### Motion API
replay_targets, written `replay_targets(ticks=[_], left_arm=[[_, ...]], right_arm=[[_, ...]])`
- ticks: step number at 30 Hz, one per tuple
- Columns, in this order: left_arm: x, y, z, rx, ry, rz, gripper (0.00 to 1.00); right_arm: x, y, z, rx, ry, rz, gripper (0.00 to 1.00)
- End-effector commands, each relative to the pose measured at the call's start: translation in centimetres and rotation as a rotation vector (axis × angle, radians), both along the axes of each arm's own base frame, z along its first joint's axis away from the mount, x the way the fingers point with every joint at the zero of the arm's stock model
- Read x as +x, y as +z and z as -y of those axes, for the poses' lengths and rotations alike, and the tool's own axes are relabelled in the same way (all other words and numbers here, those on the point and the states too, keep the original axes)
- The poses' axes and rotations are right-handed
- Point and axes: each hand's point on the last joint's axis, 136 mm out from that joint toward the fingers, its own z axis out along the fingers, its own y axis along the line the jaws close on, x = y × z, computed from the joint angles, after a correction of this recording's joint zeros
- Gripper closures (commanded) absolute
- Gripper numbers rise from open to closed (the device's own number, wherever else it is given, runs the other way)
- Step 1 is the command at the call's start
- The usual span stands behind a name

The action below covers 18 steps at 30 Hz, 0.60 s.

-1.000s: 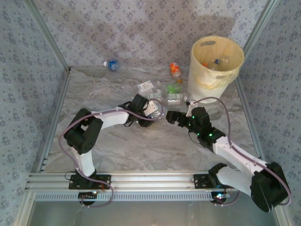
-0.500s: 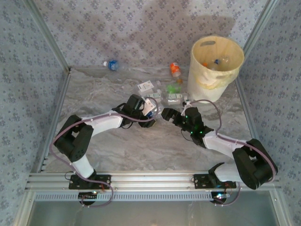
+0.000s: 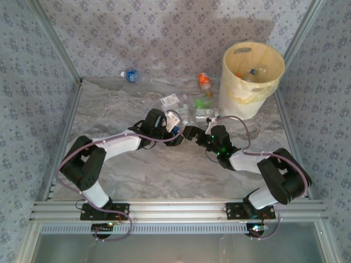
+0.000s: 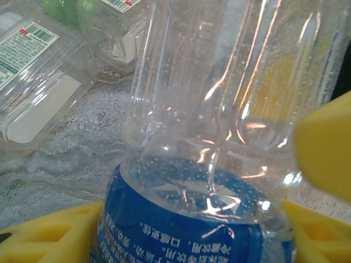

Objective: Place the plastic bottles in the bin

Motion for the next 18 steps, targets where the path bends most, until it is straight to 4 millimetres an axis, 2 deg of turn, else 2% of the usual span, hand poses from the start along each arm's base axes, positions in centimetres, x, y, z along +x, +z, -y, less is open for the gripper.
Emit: replay_targets(ticks=[1, 5, 9, 18], left_arm=[[0.0, 2.6, 1.0, -0.09, -0.03, 0.035, 0.37], [-0.2, 2.9, 1.5, -0.115, -0.046, 0.029, 0.37], [-0.3, 3.1, 1.9, -0.131, -0.066, 0.016, 0.37], [-0.3, 2.7, 1.9, -0.128, -0.065, 0.0, 0.32]], right_arm=[[1.4, 2.5, -1.2, 0.069, -0.005, 0.089, 0.0], [2.5, 3.3, -1.8, 0.131, -0.011, 0.138, 0.0], [3.5, 4.1, -2.4, 0.172, 0.006, 0.17, 0.04], [4.2, 4.0, -0.7, 0.182, -0.067, 0.158, 0.38]])
